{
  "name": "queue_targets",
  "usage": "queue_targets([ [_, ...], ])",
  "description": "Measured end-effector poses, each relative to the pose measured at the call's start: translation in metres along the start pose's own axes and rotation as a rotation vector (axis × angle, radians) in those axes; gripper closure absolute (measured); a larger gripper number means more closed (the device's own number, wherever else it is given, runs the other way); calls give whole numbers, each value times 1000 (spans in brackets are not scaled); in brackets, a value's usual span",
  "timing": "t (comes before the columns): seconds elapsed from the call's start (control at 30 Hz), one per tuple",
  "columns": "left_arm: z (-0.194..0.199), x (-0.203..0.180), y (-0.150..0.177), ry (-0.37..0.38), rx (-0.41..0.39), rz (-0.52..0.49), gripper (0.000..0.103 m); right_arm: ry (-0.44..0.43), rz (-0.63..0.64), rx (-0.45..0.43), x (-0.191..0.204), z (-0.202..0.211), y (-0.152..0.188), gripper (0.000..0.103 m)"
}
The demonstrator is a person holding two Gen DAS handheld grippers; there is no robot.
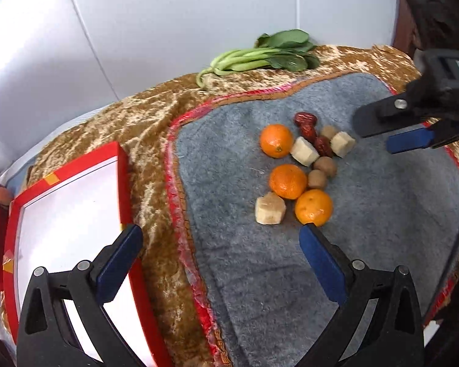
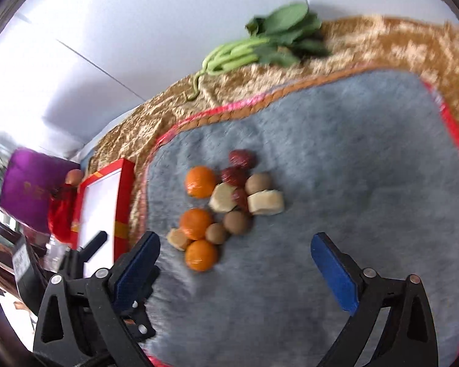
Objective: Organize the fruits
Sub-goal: 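Move both grippers toward the fruit pile on the grey mat, then grasp a mandarin with the right gripper while the left gripper grasps a yam piece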
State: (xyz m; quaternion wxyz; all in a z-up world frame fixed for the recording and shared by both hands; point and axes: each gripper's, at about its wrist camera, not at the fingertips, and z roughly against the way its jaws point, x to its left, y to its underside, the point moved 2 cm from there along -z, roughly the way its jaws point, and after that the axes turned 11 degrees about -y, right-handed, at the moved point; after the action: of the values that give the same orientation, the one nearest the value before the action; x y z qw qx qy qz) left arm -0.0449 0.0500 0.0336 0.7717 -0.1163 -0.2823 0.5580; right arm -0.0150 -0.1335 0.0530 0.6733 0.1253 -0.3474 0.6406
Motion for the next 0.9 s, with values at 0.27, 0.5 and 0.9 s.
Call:
queue_targets([
  [0.27,-16,-2,1,19,77,-22,28,-49,-14,103,5,-23,8,19],
  [0.5,-4,0,-1,-9,79,-34,32,-59,31,187,20,-49,21,42],
  [0.9,15,20,-5,-7,41,-40,32,77,104,207,34,-90,23,50],
])
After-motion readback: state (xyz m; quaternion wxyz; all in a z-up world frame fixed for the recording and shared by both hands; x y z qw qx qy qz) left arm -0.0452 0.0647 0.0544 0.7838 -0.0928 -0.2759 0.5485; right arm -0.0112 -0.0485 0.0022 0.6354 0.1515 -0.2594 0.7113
